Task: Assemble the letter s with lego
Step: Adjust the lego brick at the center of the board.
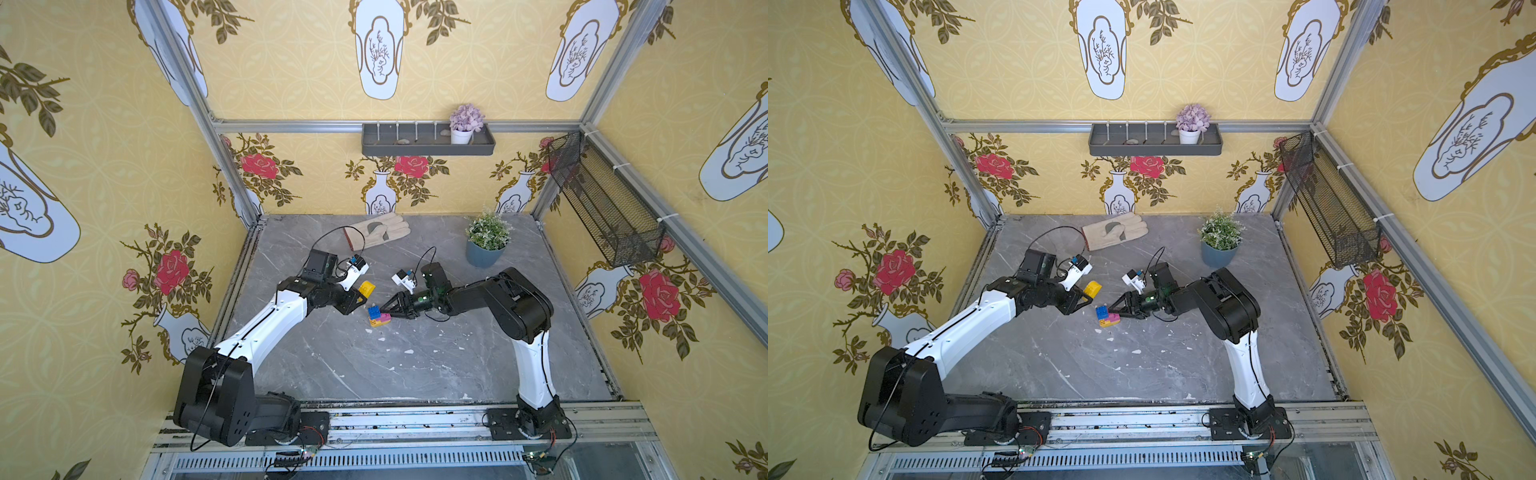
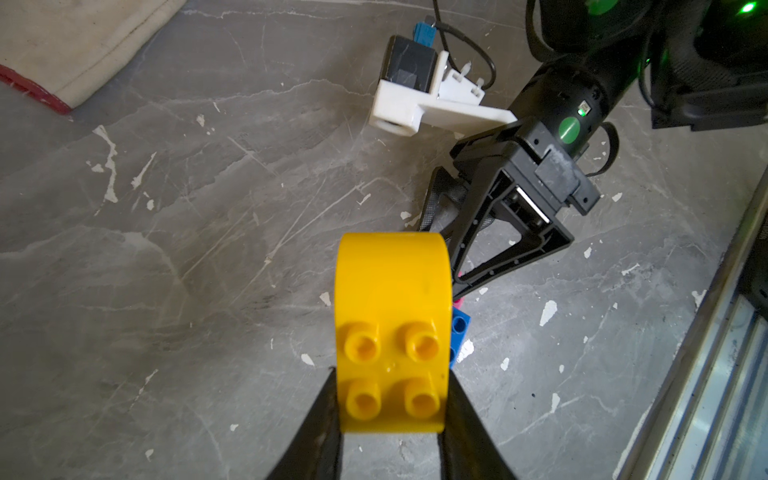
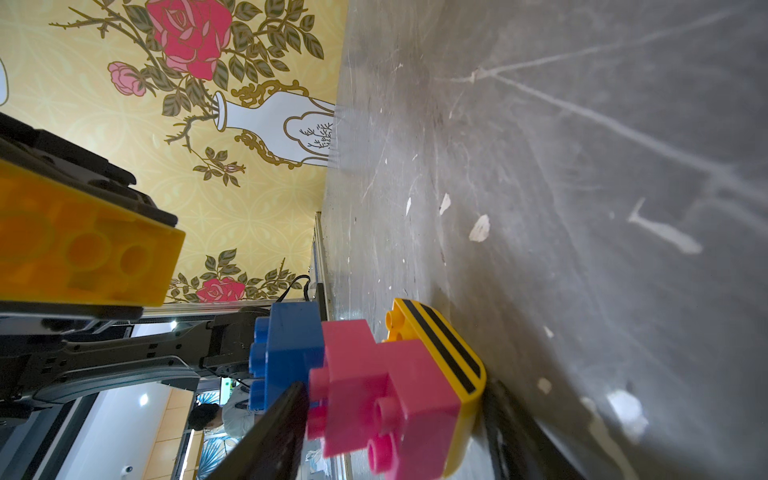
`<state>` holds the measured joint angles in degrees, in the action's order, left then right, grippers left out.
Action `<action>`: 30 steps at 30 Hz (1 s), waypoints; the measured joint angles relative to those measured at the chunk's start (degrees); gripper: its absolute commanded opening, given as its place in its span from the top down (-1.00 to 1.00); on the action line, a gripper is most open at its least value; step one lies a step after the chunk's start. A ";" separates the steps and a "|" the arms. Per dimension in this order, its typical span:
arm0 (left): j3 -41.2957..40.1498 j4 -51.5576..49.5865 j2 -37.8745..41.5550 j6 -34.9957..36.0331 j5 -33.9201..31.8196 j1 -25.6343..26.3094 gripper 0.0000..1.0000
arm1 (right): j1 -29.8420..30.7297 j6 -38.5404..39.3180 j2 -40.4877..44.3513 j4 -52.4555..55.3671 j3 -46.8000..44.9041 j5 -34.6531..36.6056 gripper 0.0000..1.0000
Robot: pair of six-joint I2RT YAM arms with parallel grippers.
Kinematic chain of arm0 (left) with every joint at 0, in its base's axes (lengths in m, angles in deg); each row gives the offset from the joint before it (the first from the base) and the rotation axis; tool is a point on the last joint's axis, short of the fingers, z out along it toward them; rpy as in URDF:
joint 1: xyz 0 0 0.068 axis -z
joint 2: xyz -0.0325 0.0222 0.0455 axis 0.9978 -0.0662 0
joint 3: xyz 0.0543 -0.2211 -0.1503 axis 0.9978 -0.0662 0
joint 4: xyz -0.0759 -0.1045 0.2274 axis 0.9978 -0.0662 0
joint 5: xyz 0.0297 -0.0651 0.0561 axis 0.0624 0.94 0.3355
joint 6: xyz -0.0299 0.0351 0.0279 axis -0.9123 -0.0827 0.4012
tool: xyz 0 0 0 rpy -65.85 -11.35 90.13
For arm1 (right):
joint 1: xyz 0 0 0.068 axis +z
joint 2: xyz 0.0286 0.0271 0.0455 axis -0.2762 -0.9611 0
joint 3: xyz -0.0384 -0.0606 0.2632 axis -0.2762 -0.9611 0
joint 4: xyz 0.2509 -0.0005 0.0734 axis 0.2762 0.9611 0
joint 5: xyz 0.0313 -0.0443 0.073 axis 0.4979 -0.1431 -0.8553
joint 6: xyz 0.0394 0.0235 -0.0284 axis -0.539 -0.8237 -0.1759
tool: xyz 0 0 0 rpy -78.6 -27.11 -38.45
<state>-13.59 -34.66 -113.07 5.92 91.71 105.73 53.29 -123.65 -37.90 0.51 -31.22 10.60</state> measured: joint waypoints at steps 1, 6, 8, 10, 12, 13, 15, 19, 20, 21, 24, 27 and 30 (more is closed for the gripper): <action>0.04 -0.07 -0.09 0.00 0.07 0.15 0.78 | 0.00 0.00 0.00 -0.17 -0.04 0.00 -0.34; 0.35 -0.90 -0.90 0.44 0.57 1.68 0.78 | 0.02 0.13 0.00 -0.26 -0.07 0.04 -0.33; 0.52 -1.20 -1.44 0.74 0.72 2.29 0.78 | 0.02 0.42 0.00 -0.28 -0.07 0.04 -0.33; 0.52 -1.62 -1.79 1.09 0.94 2.64 0.78 | 0.02 0.59 0.00 -0.28 -0.07 0.04 -0.33; 0.52 -1.97 -2.12 1.31 0.98 2.86 0.77 | 0.07 0.83 0.00 -0.33 -0.07 0.07 -0.33; 0.52 -2.05 -2.32 1.33 0.98 3.06 0.78 | 0.07 0.85 0.00 -0.33 -0.07 0.09 -0.33; 0.55 -2.38 -2.71 1.51 0.98 3.28 0.77 | 0.09 1.01 0.07 -0.31 -0.07 0.13 -0.34; 0.66 -2.60 -3.10 2.05 1.01 3.91 0.76 | 0.13 1.20 0.11 -0.24 -0.04 0.31 -0.34; 0.76 -2.69 -3.21 2.49 0.98 4.17 0.76 | 0.13 1.20 0.11 -0.24 -0.04 0.31 -0.34; 0.85 -2.80 -3.32 2.89 0.98 4.52 0.75 | 0.13 1.22 0.11 -0.24 -0.04 0.31 -0.34; 1.14 -3.96 -3.34 5.77 1.40 5.88 0.72 | 0.13 1.22 0.11 -0.24 -0.07 0.33 -0.34; 1.29 -5.42 -2.93 9.55 1.42 6.73 0.68 | 0.13 1.25 0.13 -0.31 -0.15 0.35 -0.34; 2.43 -6.73 -2.82 12.96 1.18 6.71 0.67 | 0.13 1.40 0.28 -0.79 -0.50 0.59 -0.34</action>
<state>-11.17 -41.39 -115.89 18.89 92.89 112.44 53.42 -122.25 -37.62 -0.27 -31.72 11.19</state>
